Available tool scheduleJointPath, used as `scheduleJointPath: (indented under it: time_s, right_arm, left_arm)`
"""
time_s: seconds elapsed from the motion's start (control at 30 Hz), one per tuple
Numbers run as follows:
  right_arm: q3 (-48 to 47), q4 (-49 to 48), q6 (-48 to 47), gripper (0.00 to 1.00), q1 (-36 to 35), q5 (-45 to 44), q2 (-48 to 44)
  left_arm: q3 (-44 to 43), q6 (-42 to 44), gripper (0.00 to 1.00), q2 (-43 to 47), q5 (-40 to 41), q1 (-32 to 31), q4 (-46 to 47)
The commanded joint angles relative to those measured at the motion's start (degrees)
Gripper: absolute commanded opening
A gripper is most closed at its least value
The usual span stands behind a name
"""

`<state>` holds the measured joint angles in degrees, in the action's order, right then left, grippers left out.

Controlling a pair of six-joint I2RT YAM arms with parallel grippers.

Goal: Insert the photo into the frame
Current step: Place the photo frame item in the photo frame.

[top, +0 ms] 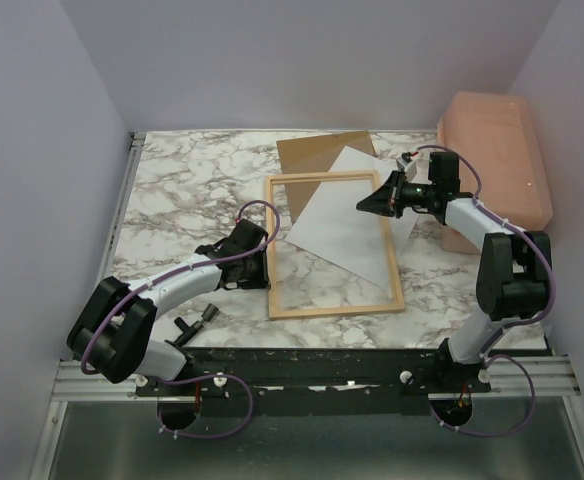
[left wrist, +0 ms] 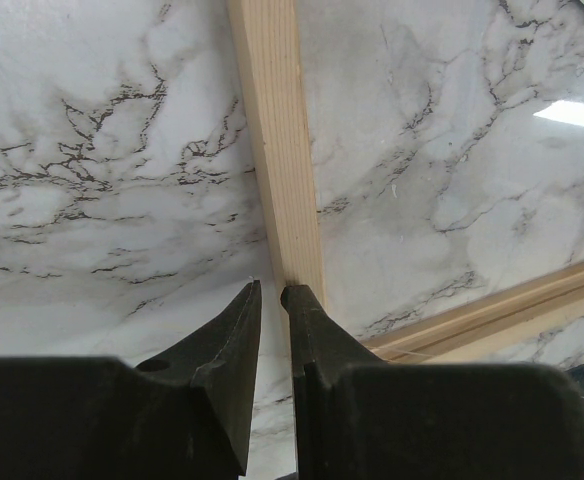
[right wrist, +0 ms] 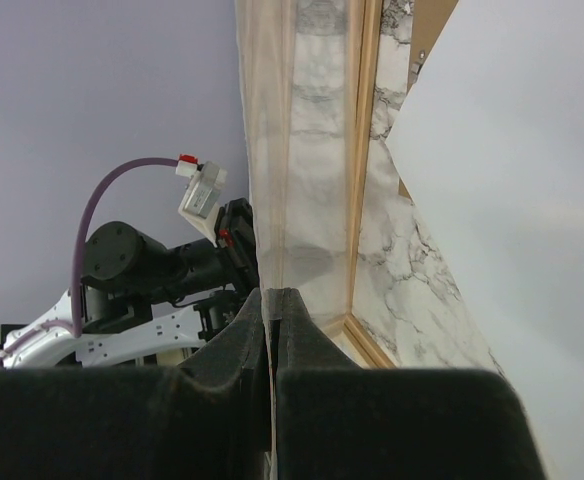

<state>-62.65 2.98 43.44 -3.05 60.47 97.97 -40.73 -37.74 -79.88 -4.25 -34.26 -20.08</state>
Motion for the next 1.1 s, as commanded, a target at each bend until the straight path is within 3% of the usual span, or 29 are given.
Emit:
scheduleJointPath:
  time_s: [0.0,0.5,1.07]
  right_arm:
    - [-0.6,0.0,-0.5,0.01,-0.3,0.8,0.6]
    - [-2.8,1.2,0.0,0.01,-0.3,1.3,-1.1]
    - [2.8,3.9,-5.3,0.01,-0.3,0.4,0.4]
  left_arm:
    - [1.8,1.1,0.18,-3.5,3.8,-0.9,-1.6]
    - [1.6,1.3,0.18,-3.8,3.8,-1.0,-1.7]
    - [1.4,1.3,0.18,-4.1,3.8,-1.1,-1.8]
